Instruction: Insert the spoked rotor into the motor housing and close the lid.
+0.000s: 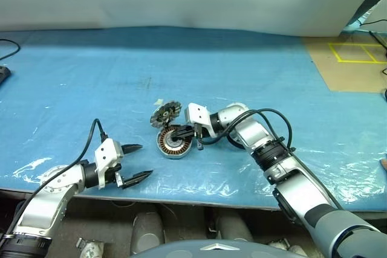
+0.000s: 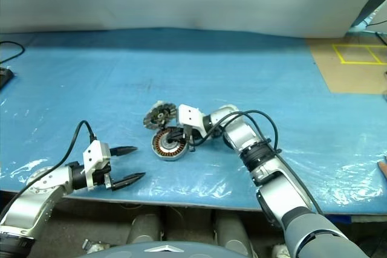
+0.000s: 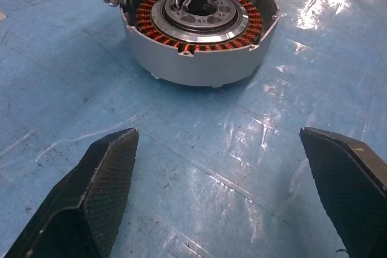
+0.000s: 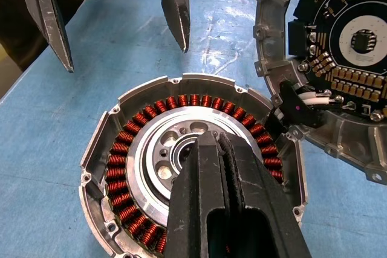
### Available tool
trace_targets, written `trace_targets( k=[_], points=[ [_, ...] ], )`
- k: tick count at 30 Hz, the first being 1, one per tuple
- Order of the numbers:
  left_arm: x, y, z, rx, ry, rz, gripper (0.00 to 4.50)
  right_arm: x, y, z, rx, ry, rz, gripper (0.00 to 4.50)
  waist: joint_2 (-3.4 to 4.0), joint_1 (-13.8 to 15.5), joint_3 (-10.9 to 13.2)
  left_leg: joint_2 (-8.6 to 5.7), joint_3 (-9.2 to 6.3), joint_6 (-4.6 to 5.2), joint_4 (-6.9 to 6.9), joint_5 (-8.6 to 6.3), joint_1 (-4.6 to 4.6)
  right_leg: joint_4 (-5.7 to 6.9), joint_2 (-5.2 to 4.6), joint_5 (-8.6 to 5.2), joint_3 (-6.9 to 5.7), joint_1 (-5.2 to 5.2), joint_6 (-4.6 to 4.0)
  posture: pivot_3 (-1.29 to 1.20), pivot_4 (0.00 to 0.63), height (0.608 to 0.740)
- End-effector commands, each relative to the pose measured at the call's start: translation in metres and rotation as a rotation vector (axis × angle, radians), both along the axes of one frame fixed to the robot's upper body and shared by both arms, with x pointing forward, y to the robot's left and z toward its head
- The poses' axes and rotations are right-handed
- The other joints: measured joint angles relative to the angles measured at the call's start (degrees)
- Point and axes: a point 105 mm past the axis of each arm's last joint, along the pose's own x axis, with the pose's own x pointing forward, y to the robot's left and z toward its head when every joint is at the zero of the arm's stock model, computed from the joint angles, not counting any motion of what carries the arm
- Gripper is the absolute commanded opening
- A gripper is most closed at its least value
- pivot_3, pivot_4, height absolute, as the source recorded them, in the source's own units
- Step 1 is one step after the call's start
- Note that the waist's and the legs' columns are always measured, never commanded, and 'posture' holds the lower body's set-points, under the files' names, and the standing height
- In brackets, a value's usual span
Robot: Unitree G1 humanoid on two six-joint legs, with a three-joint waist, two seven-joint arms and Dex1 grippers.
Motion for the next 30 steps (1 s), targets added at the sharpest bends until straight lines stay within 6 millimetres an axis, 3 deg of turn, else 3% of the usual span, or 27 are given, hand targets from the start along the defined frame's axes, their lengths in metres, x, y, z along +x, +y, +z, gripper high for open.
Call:
trace_targets(
  k=[1,7,11,15,19,21,23,27,30],
  points=[
    [0.002,0.001,0.005,0.003,-0.034,0.0,4.5,-0.002,-0.007,-0.008,-0.028,0.02,-0.006,0.04,0.0,0.0,0.0,0.0,0.0,0.0,0.0,0.0,0.0,0.0,0.0,0.0,0.0,0.0,0.0,0.0,0.15,0.74],
    [0.003,-0.002,0.006,-0.019,-0.034,-0.009,4.5,-0.006,-0.003,0.05,0.191,0.033,0.013,0.04,0.01,0.2,0.0,0.0,0.0,0.0,0.0,0.0,-0.06,-0.02,0.0,0.0,0.0,-0.04,0.0,0.0,0.15,0.74],
    [0.004,-0.004,0.009,-0.038,-0.038,-0.02,4.5,-0.007,-0.02,0.078,0.255,0.046,-0.026,0.04,0.0,0.3,0.0,0.01,0.0,0.0,0.0,0.0,-0.08,0.0,0.01,0.0,-0.01,-0.07,0.0,0.0,0.15,0.74],
    [0.004,-0.007,0.013,-0.062,-0.041,-0.035,4.5,0.006,-0.059,0.072,0.163,0.015,-0.17,0.04,0.0,0.5,0.0,-0.01,-0.01,0.0,0.0,0.0,-0.05,-0.02,0.0,0.0,-0.01,-0.02,0.0,0.0,0.15,0.74],
    [0.006,-0.006,0.02,-0.08,-0.05,-0.027,4.5,0.024,-0.117,0.068,0.052,-0.037,-0.361,0.04,0.0,0.6,0.0,-0.05,-0.01,-0.02,0.0,0.01,-0.06,-0.04,-0.02,0.0,0.0,-0.02,0.01,0.0,0.15,0.74],
    [0.007,-0.006,0.02,-0.083,-0.053,-0.02,4.5,0.023,-0.132,0.066,0.022,-0.033,-0.392,0.04,0.0,0.6,0.0,-0.05,0.0,-0.01,0.0,0.01,-0.06,-0.04,-0.02,-0.01,0.01,-0.03,0.01,0.0,0.15,0.74],
    [0.007,-0.007,0.019,-0.083,-0.052,-0.023,4.5,0.021,-0.143,0.064,-0.001,-0.025,-0.412,0.04,-0.01,0.2,0.0,-0.03,0.0,-0.01,0.0,0.01,-0.06,-0.04,0.01,-0.01,0.01,-0.03,0.01,0.0,0.15,0.74],
    [0.007,-0.009,0.016,-0.079,-0.049,-0.023,4.5,0.018,-0.155,0.066,-0.015,-0.025,-0.446,0.91,0.0,0.0,0.0,-0.03,0.0,0.0,0.0,0.0,-0.04,-0.03,0.03,-0.01,0.02,-0.04,0.01,0.0,0.15,0.74],
    [0.006,-0.01,0.015,-0.081,-0.046,-0.025,4.5,0.006,-0.157,0.067,-0.013,0.009,-0.423,0.91,0.0,0.4,0.0,-0.04,0.0,0.01,0.02,0.0,-0.06,-0.04,0.01,-0.01,0.02,-0.03,0.01,0.0,0.15,0.74]
  ],
)
